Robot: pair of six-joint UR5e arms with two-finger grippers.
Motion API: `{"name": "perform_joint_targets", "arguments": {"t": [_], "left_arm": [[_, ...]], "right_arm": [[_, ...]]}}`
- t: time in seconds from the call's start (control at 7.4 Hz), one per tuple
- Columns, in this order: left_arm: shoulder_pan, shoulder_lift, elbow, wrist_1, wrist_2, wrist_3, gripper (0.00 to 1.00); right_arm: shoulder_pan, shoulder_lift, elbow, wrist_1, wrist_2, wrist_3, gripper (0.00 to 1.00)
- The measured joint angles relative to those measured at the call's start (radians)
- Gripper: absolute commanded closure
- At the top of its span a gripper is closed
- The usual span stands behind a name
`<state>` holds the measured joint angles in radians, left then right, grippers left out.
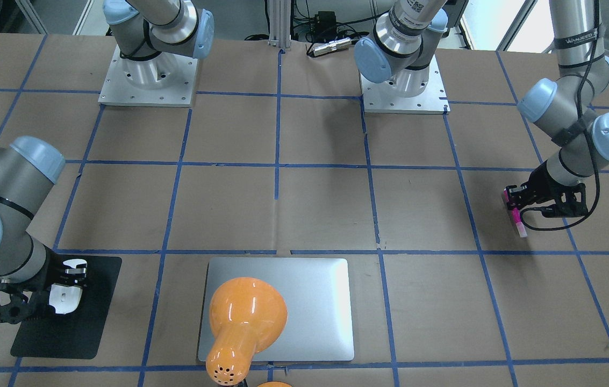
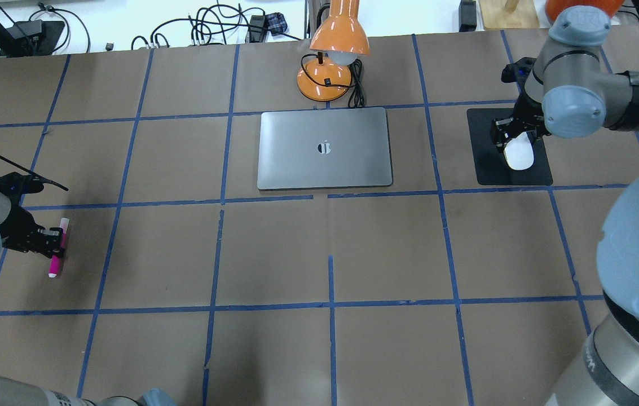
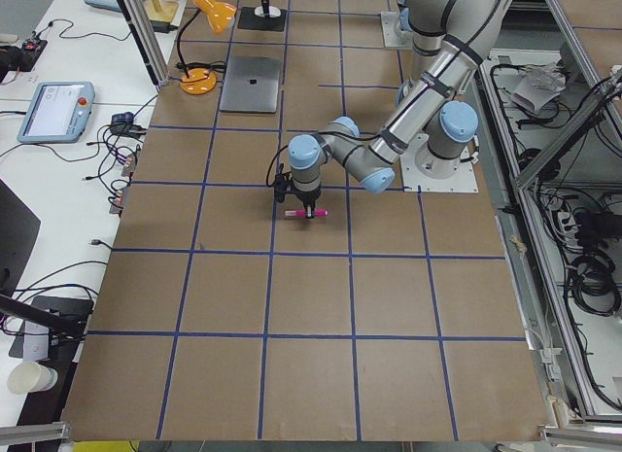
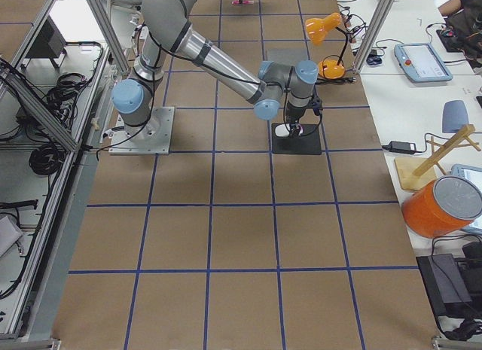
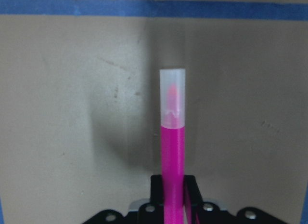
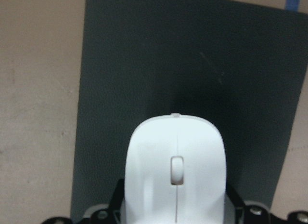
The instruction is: Place pen and mouse around notebook
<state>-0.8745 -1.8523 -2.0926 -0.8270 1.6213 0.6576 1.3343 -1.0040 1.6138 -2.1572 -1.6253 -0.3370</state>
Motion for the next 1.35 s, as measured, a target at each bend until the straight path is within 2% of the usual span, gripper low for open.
{"name": "perform_joint_targets", "arguments": {"t": [0.14,0.27,0.81,1.35], "left_arm": [[-0.007,0.010,0.002,-0.004,0.000,-0.043,1.00],[-0.038,0.029,0.003,-0.016,-0.004,-0.147,1.00],[-0.331,0.107,0.017,-0.081,-0.072,-0.840,1.00],[-0.683,0.068,0.102,-0.069,-0.090,-1.598,1.00]], "right_arm": [[0.001,0.021,-0.014,-0.002,0.002,0.010,0.53],[-0.005,0.031,-0.015,-0.002,0.002,0.023,0.01],[-0.021,0.018,-0.022,0.023,-0.011,0.052,0.00],[0.043,-0.156,-0.037,0.209,-0.002,0.062,0.00]]}}
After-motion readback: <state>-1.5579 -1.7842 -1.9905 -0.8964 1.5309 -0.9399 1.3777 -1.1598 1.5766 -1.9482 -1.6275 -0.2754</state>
